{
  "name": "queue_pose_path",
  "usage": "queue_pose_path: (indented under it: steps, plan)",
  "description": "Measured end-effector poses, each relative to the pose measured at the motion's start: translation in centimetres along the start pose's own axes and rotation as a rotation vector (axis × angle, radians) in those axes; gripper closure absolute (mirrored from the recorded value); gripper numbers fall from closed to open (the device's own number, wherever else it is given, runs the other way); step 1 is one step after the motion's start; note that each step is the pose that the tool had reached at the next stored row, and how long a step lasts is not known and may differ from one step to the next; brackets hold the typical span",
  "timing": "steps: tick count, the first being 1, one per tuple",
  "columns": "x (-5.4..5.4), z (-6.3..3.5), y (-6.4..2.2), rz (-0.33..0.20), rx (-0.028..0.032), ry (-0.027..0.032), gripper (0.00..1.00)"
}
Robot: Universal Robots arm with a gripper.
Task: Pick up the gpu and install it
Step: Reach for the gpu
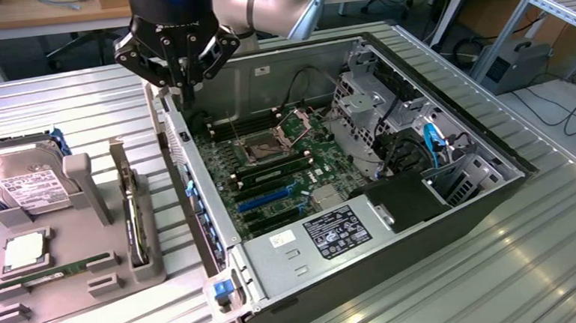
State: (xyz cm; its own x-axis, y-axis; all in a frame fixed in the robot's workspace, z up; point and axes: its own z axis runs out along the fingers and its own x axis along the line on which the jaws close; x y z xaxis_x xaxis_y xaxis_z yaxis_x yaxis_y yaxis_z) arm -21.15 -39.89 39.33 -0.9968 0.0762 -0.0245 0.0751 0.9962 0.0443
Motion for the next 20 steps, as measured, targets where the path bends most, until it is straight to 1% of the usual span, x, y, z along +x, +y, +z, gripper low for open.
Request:
queue_pose_path:
  steps: [20]
  plan:
    - [0.84,-0.03,-0.06,0.000,0.0001,0.0000,0.89]
